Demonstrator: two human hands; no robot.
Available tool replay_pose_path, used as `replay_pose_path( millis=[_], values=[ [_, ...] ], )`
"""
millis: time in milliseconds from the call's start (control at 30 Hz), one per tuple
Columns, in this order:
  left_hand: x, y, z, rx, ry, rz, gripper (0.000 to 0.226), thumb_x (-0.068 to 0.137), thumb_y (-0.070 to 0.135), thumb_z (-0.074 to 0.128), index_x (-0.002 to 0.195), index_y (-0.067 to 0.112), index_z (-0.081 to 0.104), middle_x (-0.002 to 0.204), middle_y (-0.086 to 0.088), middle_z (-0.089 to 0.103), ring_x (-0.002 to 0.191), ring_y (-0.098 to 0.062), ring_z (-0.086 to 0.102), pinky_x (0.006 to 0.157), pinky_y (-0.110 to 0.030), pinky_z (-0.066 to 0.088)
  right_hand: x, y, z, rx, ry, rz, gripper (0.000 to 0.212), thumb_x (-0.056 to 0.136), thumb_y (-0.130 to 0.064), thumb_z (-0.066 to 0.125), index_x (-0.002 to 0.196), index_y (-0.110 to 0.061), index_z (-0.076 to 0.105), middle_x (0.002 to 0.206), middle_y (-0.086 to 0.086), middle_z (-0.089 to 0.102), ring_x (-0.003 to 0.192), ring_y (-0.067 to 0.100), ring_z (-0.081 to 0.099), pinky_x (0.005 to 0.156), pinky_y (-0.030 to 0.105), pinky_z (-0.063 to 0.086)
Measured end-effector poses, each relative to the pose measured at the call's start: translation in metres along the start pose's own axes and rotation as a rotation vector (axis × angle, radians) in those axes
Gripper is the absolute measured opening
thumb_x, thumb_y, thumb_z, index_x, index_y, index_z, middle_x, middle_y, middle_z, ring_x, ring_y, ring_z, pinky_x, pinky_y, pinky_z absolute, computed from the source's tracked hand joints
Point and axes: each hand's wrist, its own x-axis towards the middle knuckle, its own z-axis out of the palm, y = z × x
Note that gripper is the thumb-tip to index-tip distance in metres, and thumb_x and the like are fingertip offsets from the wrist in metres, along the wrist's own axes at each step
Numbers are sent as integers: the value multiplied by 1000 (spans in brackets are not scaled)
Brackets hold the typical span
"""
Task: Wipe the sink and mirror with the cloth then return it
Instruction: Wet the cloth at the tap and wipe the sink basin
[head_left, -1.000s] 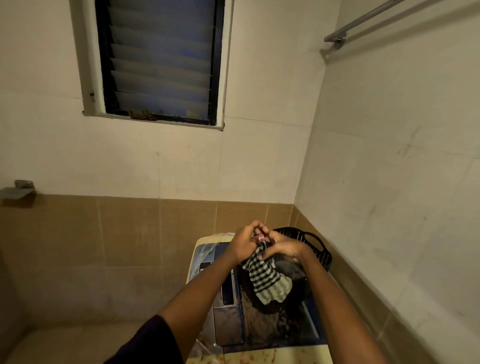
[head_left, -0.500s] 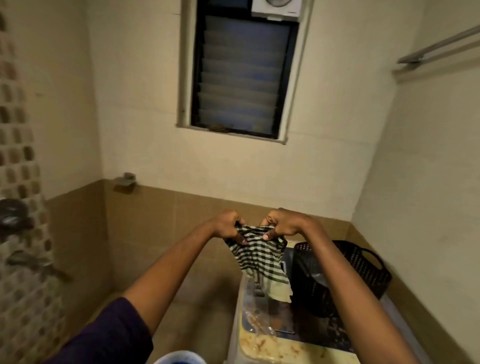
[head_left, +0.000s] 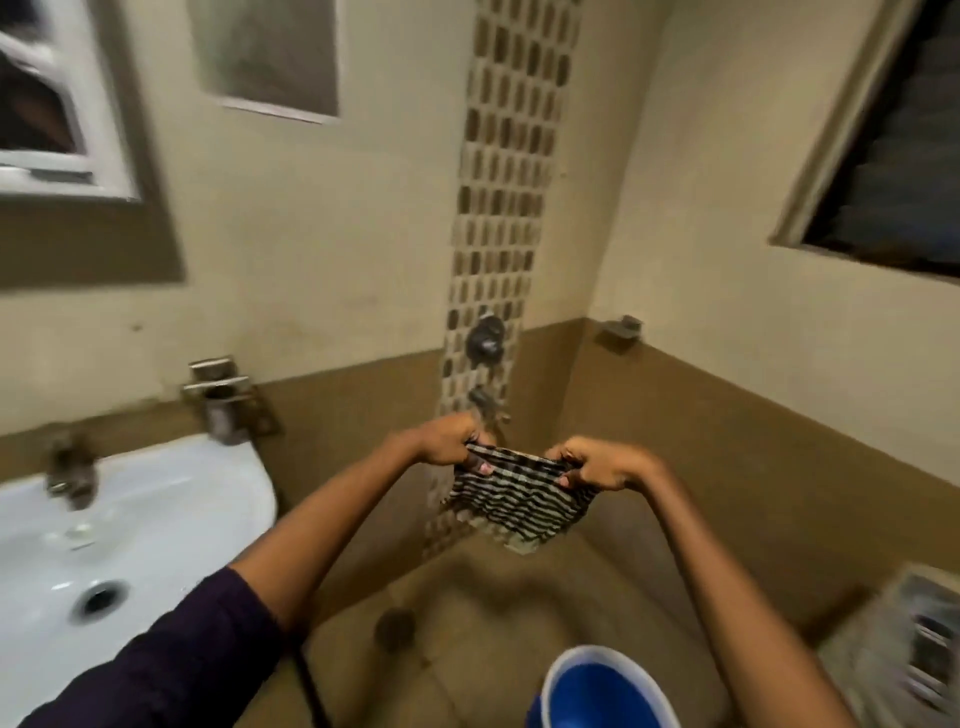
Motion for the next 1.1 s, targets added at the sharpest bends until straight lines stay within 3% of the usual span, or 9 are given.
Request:
replay_pose_path(
  millis=[100, 200, 367, 467, 567, 733, 900, 1033, 1100],
  values=[
    [-93, -69, 0, -121, 55, -134, 32, 84, 14, 66, 57, 24, 52, 44, 18, 49, 44, 4, 41, 47, -12, 29, 65, -71, 42, -58, -79, -156, 20, 90, 3, 48, 103, -8, 60, 95, 4, 58, 90, 15, 52, 76, 26, 43],
    [-169, -124, 8, -241, 115, -309, 31, 83, 16, 68, 56, 24, 55, 42, 17, 51, 45, 2, 44, 48, -14, 38, 115, -136, 87, -111, -131, -258, 23, 90, 3, 46, 106, -7, 59, 97, 2, 54, 90, 12, 49, 64, 18, 38],
    [-260, -190, 22, -392, 223, -509, 21, 83, 16, 67, 65, 26, 62, 59, 5, 59, 50, -1, 57, 54, -20, 54, 182, -211, 148, -97, -206, -306, 20, 89, 7, 43, 95, -8, 55, 88, 3, 52, 86, 13, 46, 57, 10, 34],
    [-292, -218, 31, -428, 241, -560, 5, 86, 20, 64, 81, 18, 64, 69, 1, 61, 62, -10, 60, 57, -21, 56, 213, -240, 172, -124, -224, -317, 26, 86, 8, 42, 84, -15, 55, 81, -1, 51, 80, 13, 45, 59, 23, 35],
    [-310, -244, 39, -478, 319, -626, 10, 88, 21, 61, 79, 17, 61, 70, 2, 59, 63, -12, 60, 55, -22, 55, 242, -260, 190, -160, -196, -311, 29, 84, 8, 37, 77, -17, 50, 72, -6, 47, 71, 14, 44, 59, 27, 34],
    [-311, -274, 37, -504, 563, -725, 17, 87, 18, 62, 70, 18, 60, 70, -6, 59, 63, -26, 58, 51, -29, 50, 280, -270, 202, -107, -5, -344, 34, 81, 9, 39, 95, -9, 64, 95, 12, 65, 82, 21, 53, 67, 25, 33],
    [-291, -300, 37, -439, 673, -818, 19, 85, 23, 64, 78, 5, 65, 70, -8, 61, 57, -20, 55, 56, -30, 46, 324, -263, 224, -90, 180, -259, 31, 75, 11, 42, 90, -7, 62, 88, 15, 67, 78, 29, 59, 61, 26, 34],
    [-275, -322, 39, -350, 724, -969, 19, 86, 27, 60, 87, 8, 66, 92, -11, 68, 85, -25, 60, 73, -32, 44, 338, -259, 267, -117, 544, -255, 39, 64, 14, 52, 97, -4, 64, 97, 16, 65, 85, 33, 60, 70, 37, 49],
    [-269, -332, 42, -321, 696, -1029, 20, 87, 27, 57, 90, 9, 66, 96, -10, 68, 92, -27, 61, 75, -33, 46, 334, -264, 302, -93, 592, -195, 43, 61, 8, 64, 103, -3, 65, 105, 19, 65, 90, 35, 63, 76, 43, 54]
  ],
)
